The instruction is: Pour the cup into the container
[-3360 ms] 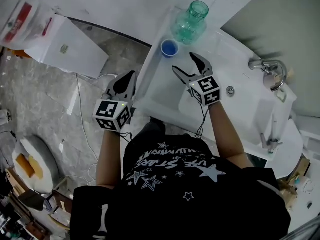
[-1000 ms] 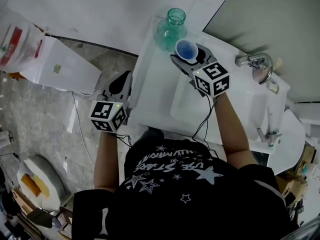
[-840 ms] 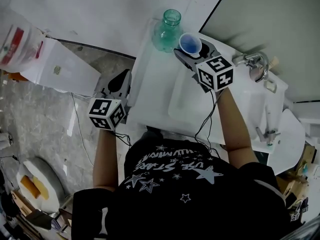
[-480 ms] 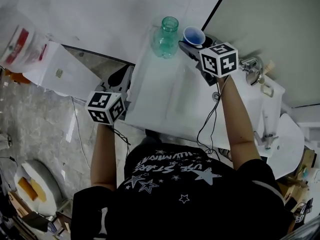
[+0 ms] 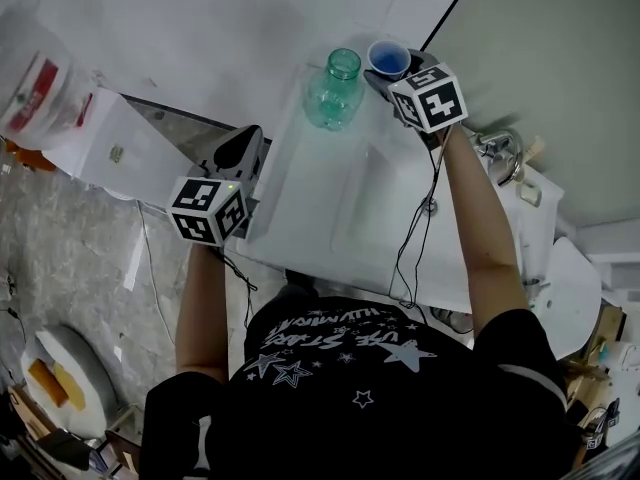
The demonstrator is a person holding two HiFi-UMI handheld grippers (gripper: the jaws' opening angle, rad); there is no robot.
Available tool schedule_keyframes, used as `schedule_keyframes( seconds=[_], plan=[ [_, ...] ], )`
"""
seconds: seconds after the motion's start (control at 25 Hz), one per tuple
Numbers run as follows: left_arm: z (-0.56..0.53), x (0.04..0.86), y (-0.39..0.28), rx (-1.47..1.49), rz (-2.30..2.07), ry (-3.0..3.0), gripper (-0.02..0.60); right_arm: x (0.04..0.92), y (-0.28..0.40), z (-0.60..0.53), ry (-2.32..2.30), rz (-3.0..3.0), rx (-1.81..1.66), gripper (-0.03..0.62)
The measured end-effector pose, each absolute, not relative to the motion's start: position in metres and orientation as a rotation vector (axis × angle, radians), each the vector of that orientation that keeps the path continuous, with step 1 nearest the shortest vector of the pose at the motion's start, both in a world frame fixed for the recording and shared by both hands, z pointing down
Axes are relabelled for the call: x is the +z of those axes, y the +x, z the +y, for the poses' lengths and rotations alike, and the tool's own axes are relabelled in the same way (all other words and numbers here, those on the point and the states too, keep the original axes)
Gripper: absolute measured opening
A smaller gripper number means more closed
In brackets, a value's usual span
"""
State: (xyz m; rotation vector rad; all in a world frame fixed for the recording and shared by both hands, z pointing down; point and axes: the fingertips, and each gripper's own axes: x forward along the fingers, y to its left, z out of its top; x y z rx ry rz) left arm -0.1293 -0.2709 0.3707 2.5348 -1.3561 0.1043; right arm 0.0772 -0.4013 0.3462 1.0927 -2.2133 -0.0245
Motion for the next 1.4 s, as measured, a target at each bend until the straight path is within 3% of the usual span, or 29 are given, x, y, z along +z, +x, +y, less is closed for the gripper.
schedule_keyframes(
  seconds=[1.4],
  plan=[
    [-0.305,0.394,-0.136,0.067,-1.262,2.533,0.011,0.358,0.066,-0.448,0.926,-1.588,-0.688,0.281]
  ],
)
